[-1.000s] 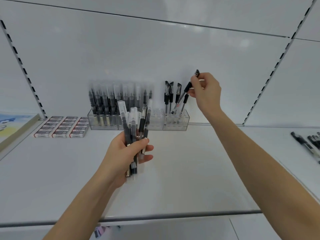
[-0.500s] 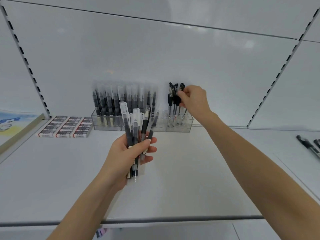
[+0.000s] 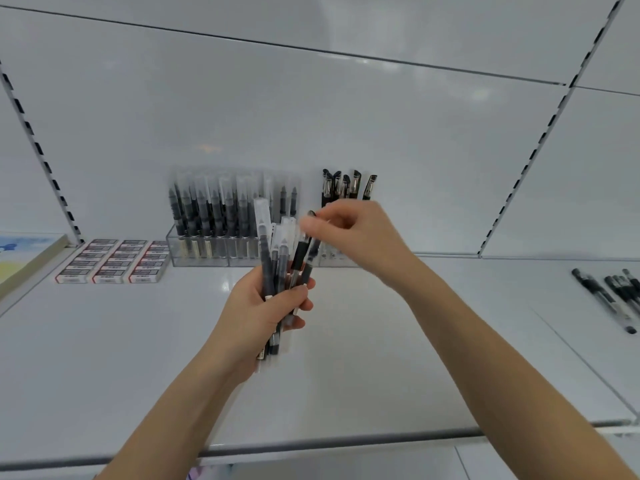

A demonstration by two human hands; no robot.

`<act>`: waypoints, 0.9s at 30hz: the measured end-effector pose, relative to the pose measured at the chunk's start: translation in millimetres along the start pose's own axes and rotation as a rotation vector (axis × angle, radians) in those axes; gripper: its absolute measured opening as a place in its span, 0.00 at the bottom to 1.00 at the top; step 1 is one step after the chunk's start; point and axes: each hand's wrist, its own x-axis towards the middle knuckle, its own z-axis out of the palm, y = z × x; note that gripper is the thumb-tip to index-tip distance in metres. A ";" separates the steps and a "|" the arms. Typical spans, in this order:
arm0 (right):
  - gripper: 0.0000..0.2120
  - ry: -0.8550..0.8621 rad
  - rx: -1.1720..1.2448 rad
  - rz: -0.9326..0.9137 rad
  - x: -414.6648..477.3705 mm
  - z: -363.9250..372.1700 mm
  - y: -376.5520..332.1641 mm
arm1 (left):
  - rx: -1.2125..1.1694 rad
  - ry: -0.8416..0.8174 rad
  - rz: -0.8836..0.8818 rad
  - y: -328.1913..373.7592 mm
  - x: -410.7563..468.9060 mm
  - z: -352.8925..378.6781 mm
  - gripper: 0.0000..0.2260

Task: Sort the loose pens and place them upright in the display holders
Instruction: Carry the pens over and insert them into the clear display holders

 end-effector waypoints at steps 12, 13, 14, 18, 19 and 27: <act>0.06 0.483 0.530 0.142 26.4 -56.1 20.2 | -0.012 0.057 -0.070 -4.6 1.7 -5.7 0.08; 0.06 0.555 0.482 0.115 29.5 -60.0 25.6 | -0.023 0.073 -0.077 -5.1 1.7 -6.7 0.08; 0.06 0.607 0.435 0.092 31.8 -62.1 30.1 | -0.030 0.084 -0.080 -5.3 1.4 -7.7 0.07; 0.08 0.667 0.264 0.036 40.6 -60.8 37.8 | -0.039 0.095 -0.082 -5.6 1.9 -8.5 0.07; 0.07 0.646 0.222 0.032 42.9 -58.5 39.3 | -0.040 0.096 -0.081 -5.7 2.1 -8.4 0.07; 0.06 0.445 0.023 0.038 63.4 -37.6 49.6 | -0.074 0.103 -0.063 -4.1 2.1 -8.0 0.06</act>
